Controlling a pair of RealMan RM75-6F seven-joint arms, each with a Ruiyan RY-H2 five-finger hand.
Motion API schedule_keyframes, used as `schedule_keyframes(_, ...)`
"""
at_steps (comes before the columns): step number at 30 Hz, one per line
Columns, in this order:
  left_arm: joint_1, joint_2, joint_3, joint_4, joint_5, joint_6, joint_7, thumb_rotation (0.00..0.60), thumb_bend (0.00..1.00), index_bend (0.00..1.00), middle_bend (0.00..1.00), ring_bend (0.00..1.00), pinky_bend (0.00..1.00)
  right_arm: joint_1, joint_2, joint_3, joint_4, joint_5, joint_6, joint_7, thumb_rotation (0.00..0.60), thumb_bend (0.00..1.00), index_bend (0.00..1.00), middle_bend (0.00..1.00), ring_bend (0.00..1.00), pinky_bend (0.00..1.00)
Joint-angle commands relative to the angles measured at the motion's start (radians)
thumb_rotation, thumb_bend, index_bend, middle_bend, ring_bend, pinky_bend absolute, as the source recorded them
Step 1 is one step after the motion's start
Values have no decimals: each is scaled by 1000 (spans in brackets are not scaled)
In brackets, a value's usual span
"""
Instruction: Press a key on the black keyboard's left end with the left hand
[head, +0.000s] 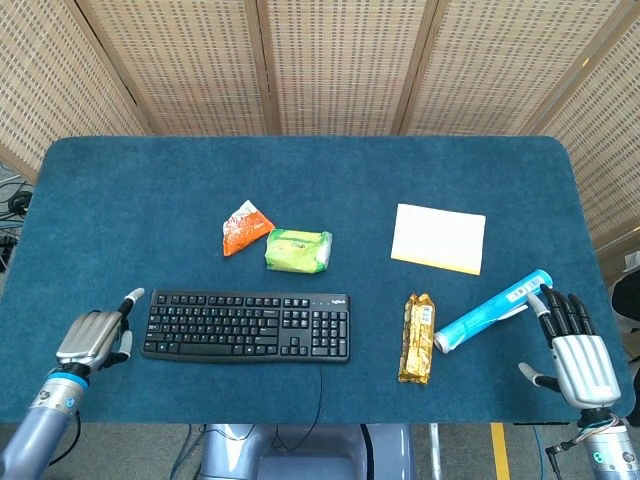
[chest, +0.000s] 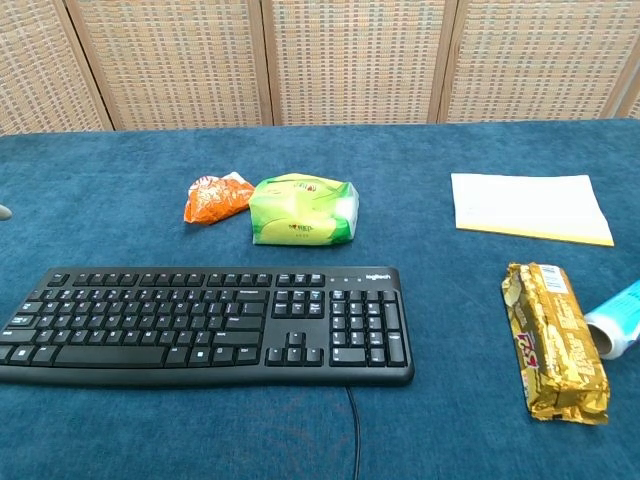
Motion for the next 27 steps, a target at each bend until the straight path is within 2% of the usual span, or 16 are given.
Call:
schedule_keyframes(1, -54, -18, -3, 10, -74, -18, 45, 600, 691, 0, 629, 479, 295, 0, 0, 0, 0, -1, 1, 1, 600, 0, 0, 0, 0, 0)
schedule_keyframes(16, -195, -96, 25, 44, -274, -20, 156, 600, 746, 0, 643, 487, 295, -3, 7, 3, 2, 1, 9, 23, 600, 0, 0, 0, 0, 0)
schedule_keyframes(27, -277, -96, 27, 49, -408, -39, 164, 600, 774, 0, 646, 490, 304, -4, 9, 4, 2, -2, 15, 32, 600, 0, 0, 0, 0, 0)
